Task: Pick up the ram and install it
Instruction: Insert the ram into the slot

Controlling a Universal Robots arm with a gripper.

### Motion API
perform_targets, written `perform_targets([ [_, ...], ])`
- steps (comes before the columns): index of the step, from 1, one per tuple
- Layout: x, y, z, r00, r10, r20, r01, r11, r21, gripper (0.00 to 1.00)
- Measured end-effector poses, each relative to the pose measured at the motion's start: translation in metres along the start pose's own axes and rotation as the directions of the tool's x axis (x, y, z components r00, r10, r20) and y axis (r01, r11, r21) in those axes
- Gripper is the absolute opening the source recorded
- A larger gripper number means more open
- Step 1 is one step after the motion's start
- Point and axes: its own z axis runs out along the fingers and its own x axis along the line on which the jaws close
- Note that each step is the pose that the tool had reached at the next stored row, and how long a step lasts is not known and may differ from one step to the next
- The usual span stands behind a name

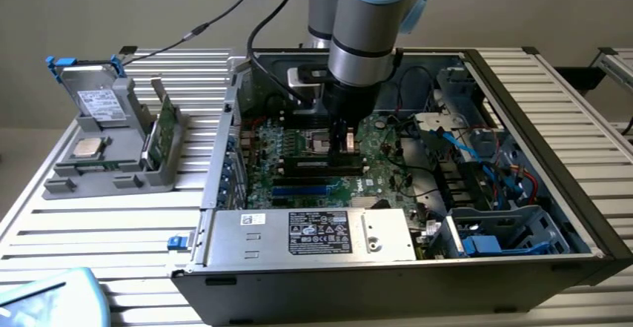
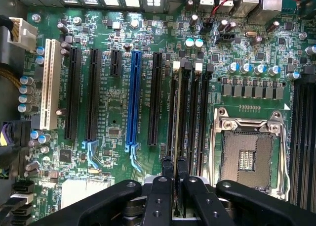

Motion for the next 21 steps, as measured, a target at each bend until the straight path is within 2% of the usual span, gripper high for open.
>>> perform_targets([
  [21, 0.0018, -0.0002, 0.0038, 1.0000, 0.003, 0.0003, -0.003, 1.0000, -0.0001, 0.14],
])
